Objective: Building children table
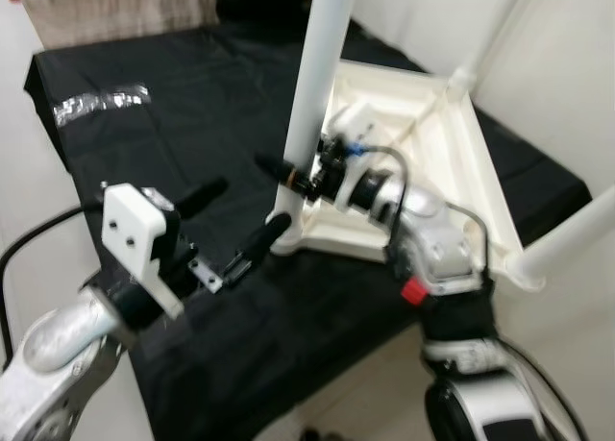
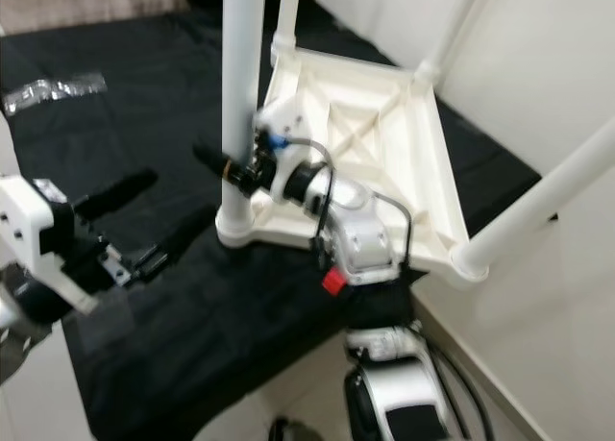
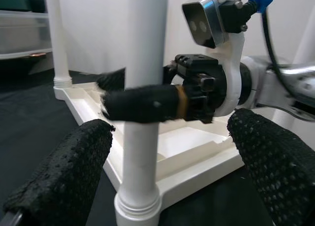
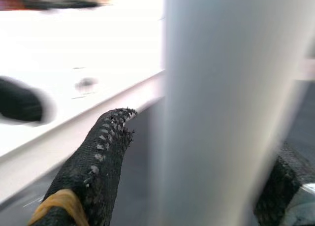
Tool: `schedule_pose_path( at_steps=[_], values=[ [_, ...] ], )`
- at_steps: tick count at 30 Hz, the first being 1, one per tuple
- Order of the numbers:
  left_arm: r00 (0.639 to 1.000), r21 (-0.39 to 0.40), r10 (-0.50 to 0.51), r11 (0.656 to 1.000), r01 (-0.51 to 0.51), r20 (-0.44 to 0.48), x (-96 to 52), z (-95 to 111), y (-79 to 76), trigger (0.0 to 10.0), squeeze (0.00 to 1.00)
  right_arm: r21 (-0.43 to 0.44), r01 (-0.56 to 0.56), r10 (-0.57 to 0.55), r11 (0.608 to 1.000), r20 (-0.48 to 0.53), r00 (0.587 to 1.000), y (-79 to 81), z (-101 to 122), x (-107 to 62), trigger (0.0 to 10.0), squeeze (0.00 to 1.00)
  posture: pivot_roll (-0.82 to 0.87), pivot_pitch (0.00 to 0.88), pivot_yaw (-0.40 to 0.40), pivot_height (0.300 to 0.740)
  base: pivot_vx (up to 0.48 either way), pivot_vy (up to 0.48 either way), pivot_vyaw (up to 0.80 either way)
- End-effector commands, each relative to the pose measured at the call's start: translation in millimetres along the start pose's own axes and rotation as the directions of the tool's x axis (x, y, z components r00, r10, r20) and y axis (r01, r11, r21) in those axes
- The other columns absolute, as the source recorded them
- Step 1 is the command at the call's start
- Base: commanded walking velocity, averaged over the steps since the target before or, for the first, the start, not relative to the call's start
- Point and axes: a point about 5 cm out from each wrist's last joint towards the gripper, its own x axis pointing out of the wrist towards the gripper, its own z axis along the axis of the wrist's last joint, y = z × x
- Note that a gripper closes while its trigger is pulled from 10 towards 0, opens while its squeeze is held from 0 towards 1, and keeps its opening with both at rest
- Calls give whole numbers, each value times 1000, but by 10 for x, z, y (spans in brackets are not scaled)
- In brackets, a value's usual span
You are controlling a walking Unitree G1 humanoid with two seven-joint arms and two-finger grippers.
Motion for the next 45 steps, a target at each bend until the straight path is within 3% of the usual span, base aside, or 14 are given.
schedule_pose_path(
  at_steps=[1, 14, 15, 21, 27, 28, 29, 30, 31, 32, 38, 41, 42, 45],
  values=[
    [1000, -2, -9, 1000, 9, -2, -4, 7, -45, 10000, 0, -13, -116, 116, 993, 7, 993, -77, 46, -15, 10000, 0, 132, 225, -148, 740, 0, 0, 0],
    [1000, 0, 3, 1000, -3, -2, -43, 27, -74, 10000, 0, -16, -334, 334, 943, 56, 941, -204, 296, 152, 9451, 0, 148, 238, -166, 740, 0, 0, 0],
    [1000, 1, 6, 1000, -6, -2, -49, 30, -76, 10000, 0, -3, -353, 352, 936, 75, 933, -216, 310, 173, 0, 0, 148, 236, -165, 740, 0, 0, 0],
    [1000, 0, 13, 1000, -13, -1, -61, 31, -79, 10000, 0, 5, -347, 346, 938, 49, 937, -232, 222, 169, 0, 0, 142, 237, -175, 740, 0, 0, 0],
    [1000, 4, 21, 1000, -21, -8, -84, 30, -60, 10000, 0, 88, -248, 247, 965, 25, 969, 33, -117, 122, 0, 0, 135, 248, -171, 740, 0, 0, 0],
    [1000, 4, 23, 1000, -23, -10, -91, 23, -47, 10000, 0, 138, -163, 164, 977, -3, 986, 261, -291, 102, 0, 0, 129, 241, -167, 740, 0, 0, 0],
    [1000, 3, 19, 1000, -19, -11, -84, 15, -40, 10000, 0, 106, 124, -106, 987, -162, 981, 406, -533, 49, 0, 0, 130, 238, -165, 740, 0, 0, 0],
    [1000, 3, 19, 1000, -19, -11, -84, 15, -40, 10000, 0, 106, 124, -106, 987, -162, 981, 406, -533, 49, 0, 0, 130, 238, -165, 740, 0, 0, 0],
    [1000, 3, 15, 1000, -15, -9, -74, 11, -37, 10000, 0, -20, 488, -475, 873, -265, 839, 394, -668, -111, 0, 0, 127, 235, -168, 740, 0, 0, 0],
    [1000, 1, 11, 1000, -11, -3, -58, 15, -30, 10000, 0, -144, 553, -571, 820, -269, 776, 525, -705, -195, 0, 0, 133, 228, -164, 740, 0, 0, 0],
    [1000, -2, 0, 1000, 0, 17, -22, 20, -16, 10000, 0, -118, 522, -535, 845, -218, 816, 721, -698, -76, 0, 0, 114, 209, -146, 740, 0, 0, 0],
    [1000, 8, -8, 1000, 8, 18, 13, 14, -12, 10000, 0, -129, 524, -539, 842, -167, 826, 477, -624, 29, 0, 0, 114, 185, -145, 740, 0, 0, 0],
    [1000, 10, -6, 1000, 6, 20, 14, 18, -3, 10000, 0, -159, 489, -512, 858, -190, 837, 357, -629, 84, 10000, 0, 112, 185, -141, 740, 0, 0, 0],
    [1000, 12, -1, 1000, 0, 21, 4, 26, 5, 10000, 0, -215, 439, -482, 872, -230, 845, 245, -598, 79, 10000, 0, 120, 188, -138, 740, 0, 0, 0]
  ],
)
